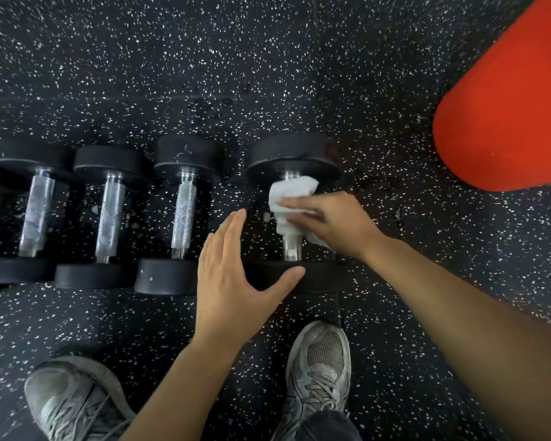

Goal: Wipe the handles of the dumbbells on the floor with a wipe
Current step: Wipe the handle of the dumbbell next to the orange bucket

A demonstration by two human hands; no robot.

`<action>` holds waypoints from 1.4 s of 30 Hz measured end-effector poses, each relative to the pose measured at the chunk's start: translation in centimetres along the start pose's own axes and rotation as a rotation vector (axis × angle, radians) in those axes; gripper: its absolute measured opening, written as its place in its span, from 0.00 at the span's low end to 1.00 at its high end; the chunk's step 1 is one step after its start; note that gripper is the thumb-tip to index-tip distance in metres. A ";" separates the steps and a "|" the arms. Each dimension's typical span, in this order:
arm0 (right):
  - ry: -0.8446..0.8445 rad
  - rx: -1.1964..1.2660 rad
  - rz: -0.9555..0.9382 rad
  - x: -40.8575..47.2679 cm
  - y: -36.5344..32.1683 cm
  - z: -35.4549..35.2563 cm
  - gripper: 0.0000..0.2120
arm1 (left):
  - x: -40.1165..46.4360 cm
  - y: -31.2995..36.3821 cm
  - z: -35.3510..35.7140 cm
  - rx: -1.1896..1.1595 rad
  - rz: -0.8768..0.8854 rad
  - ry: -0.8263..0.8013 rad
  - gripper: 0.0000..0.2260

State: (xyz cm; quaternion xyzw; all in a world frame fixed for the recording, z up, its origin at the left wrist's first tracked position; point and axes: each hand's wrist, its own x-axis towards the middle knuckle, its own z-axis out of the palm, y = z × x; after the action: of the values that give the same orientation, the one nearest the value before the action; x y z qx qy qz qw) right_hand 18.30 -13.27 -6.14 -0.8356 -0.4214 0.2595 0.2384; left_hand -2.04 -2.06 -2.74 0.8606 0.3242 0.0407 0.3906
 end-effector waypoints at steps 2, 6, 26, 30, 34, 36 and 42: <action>0.012 -0.033 -0.038 -0.5 -0.1 0.2 0.17 | 0.1 -0.4 -0.5 0.014 -0.002 0.003 0.49; 0.107 0.059 -0.013 -1.3 -0.3 -0.3 0.21 | 0.4 -0.8 -1.2 0.067 0.038 0.030 0.49; 0.170 0.111 -0.055 1.0 -2.7 2.8 0.15 | 0.5 -0.9 -2.5 0.115 0.096 0.080 0.40; 0.035 0.202 -0.067 1.3 -2.3 2.7 0.14 | 0.2 -1.3 -2.9 0.112 0.078 0.083 0.40; -0.429 0.163 -0.105 1.1 -2.1 0.9 0.13 | 0.5 -1.5 -2.9 0.097 0.072 0.076 0.42; -0.414 0.094 -0.133 1.2 -2.4 0.9 0.13 | 0.5 -1.6 -2.9 0.088 0.060 0.075 0.43; 0.233 0.013 -0.050 3.0 -1.1 1.4 0.14 | 0.1 -1.7 -2.6 0.058 0.045 0.069 0.42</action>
State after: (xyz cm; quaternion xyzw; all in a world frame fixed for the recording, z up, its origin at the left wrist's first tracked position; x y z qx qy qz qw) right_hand 18.27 -9.98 -7.18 -0.8478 -0.4099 0.1572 0.2975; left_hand -3.67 0.53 -2.10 0.8768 0.3190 0.0696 0.3530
